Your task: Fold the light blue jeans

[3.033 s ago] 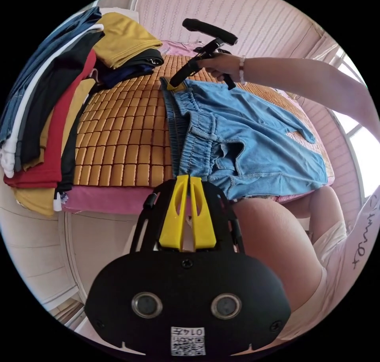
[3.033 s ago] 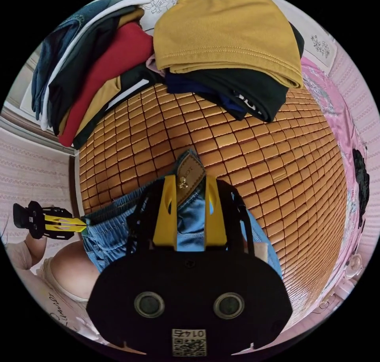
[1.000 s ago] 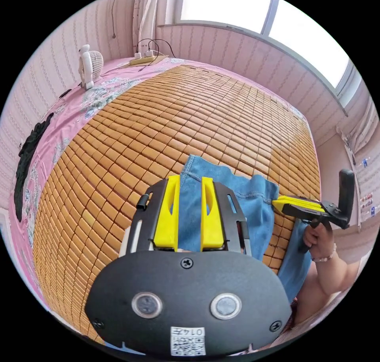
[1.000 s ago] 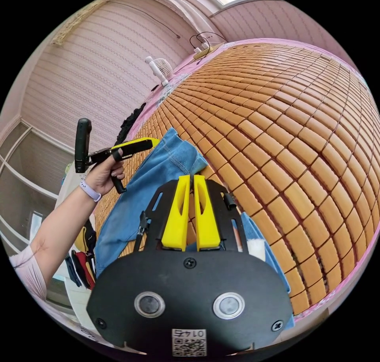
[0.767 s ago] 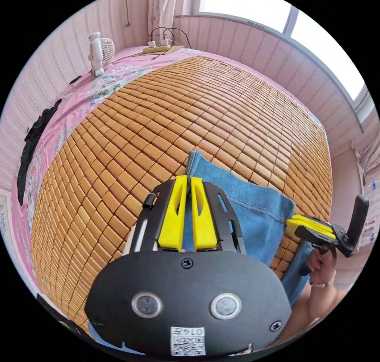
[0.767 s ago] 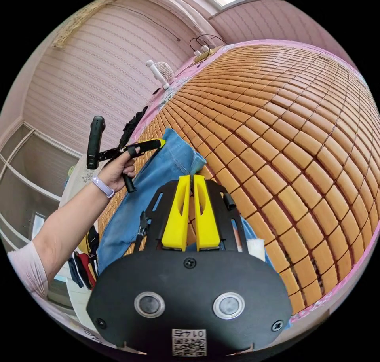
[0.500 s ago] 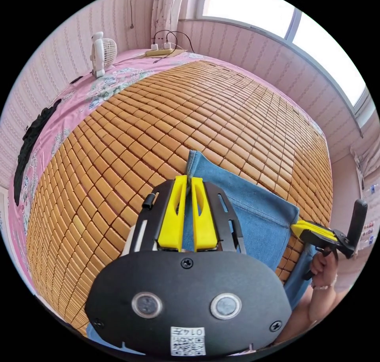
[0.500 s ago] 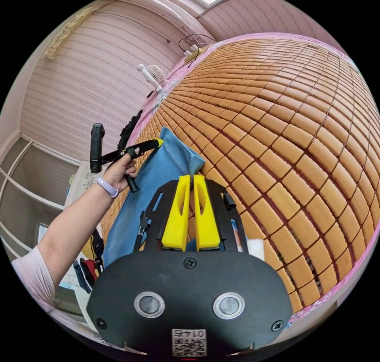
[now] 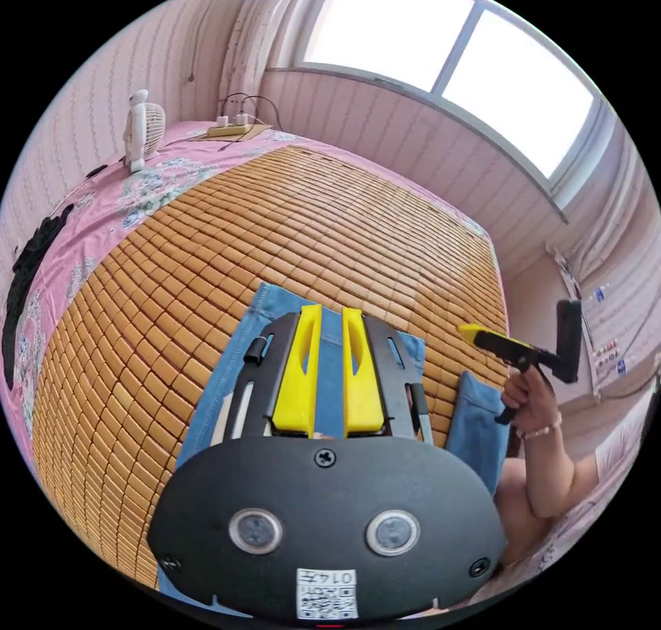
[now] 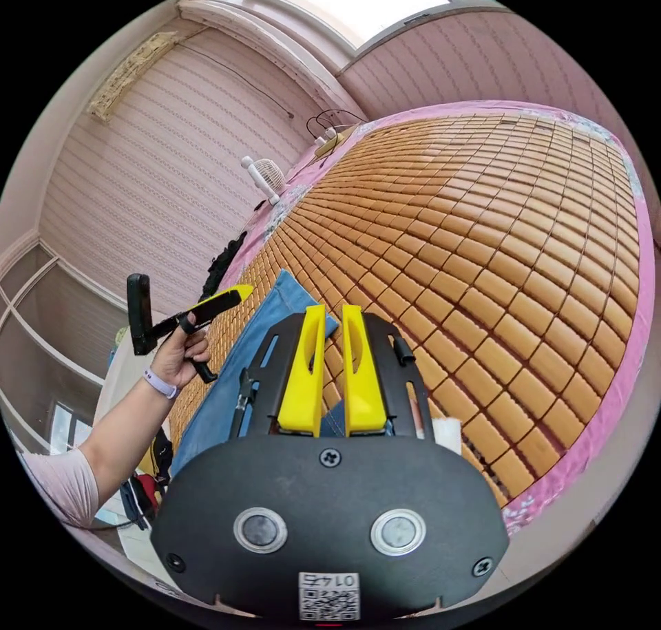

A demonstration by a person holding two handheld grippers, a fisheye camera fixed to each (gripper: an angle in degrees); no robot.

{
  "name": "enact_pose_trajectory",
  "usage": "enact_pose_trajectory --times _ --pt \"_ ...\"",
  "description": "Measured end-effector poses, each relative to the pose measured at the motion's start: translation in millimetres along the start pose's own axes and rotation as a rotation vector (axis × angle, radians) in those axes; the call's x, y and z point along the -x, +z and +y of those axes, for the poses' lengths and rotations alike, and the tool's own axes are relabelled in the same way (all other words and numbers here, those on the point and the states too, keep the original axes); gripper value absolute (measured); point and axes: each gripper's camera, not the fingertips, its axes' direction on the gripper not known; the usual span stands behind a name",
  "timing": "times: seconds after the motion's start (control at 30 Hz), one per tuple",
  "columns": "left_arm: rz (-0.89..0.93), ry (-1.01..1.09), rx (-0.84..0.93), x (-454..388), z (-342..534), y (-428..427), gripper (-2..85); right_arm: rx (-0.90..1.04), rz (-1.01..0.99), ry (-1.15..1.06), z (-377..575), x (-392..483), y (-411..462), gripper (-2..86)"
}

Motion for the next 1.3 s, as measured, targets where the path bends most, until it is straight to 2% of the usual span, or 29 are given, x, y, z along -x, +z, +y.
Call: enact_pose_trajectory --times 0.13,0.23,0.37,0.47,0.53,0.63,0.7,0.83,0.93,0.97,1.2,1.3 --pt "0.109 0.077 0.069 -55.7 62.4 -15.3 5.8 0.099 -0.034 -0.043 -1.1 -7.3 -7.1 7.3" --pt "0.106 0.074 0.145 -86.1 107.7 -22.3 6.1 0.219 -0.067 -0.140 3.7 6.2 -6.2 9.7" --pt "-0.007 0.079 0.278 -114.8 148.0 -23.1 8.2 0.449 0.113 -0.288 19.6 32.9 17.1 11.2" --pt "-0.123 0.057 0.284 -124.2 168.1 -27.9 8.2 0.482 0.252 -0.349 27.8 43.9 25.6 7.6" --pt "-0.152 0.052 0.292 -126.9 177.0 -30.2 6.8 0.503 0.225 -0.360 30.0 47.0 27.3 3.4" --pt "-0.137 0.083 0.316 -131.6 177.6 -37.3 0.4 0.477 0.220 -0.355 32.9 49.2 25.3 1.7" --pt "-0.185 0.099 0.281 -133.0 178.2 -46.1 -0.4 0.402 0.230 -0.347 35.8 52.0 20.6 1.0" --pt "-0.159 0.038 0.256 -123.8 188.7 -55.1 -0.1 0.331 0.249 -0.286 41.5 50.6 20.6 0.3" --pt "-0.136 -0.042 0.243 -113.6 200.1 -71.8 3.6 0.230 0.282 -0.223 45.7 46.3 3.0 0.2" --pt "-0.130 -0.057 0.232 -111.6 202.9 -77.3 4.6 0.144 0.261 -0.211 49.0 45.7 -12.6 0.2" --pt "-0.030 -0.209 -0.063 -92.4 267.5 -206.9 4.7 -0.375 0.302 -0.190 94.9 58.7 -85.0 0.8" --pt "-0.087 -0.308 -0.143 -84.2 326.1 -277.7 3.9 -0.439 0.263 -0.230 110.8 66.3 -92.6 2.0"
